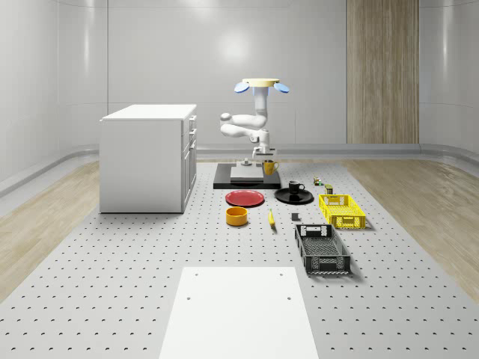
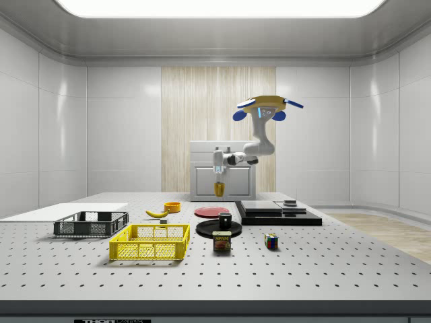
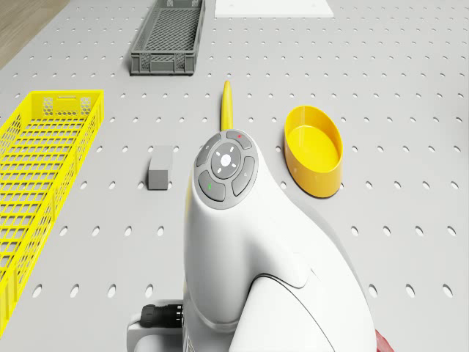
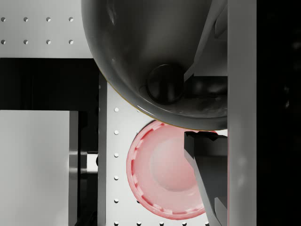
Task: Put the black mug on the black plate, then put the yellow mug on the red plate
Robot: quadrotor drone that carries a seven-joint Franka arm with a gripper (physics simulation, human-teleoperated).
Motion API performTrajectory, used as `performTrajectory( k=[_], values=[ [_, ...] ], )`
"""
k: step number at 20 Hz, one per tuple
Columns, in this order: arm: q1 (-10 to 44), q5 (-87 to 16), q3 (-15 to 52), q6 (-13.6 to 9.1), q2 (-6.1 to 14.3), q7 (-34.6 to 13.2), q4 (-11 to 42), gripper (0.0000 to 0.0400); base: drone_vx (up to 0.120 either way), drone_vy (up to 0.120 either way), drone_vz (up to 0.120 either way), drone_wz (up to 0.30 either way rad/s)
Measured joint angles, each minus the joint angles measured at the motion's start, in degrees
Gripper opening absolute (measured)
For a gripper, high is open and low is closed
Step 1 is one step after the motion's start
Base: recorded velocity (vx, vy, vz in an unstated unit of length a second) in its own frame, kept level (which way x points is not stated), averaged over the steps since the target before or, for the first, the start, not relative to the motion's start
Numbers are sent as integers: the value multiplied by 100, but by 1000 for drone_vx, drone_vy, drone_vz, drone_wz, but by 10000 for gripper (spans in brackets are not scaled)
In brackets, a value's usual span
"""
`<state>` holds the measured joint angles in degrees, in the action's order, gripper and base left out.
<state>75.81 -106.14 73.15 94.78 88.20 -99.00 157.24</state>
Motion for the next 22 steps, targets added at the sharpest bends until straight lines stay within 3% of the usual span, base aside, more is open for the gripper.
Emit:
performTrajectory(
  k=[8,17,22],
  values=[
    [3,3,0,8,8,-2,0,100,120,-120,0,0],
    [5,7,1,15,16,-4,-1,100,4,-120,0,0],
    [6,9,1,19,20,-5,-1,100,0,-120,-104,0]
  ],
)
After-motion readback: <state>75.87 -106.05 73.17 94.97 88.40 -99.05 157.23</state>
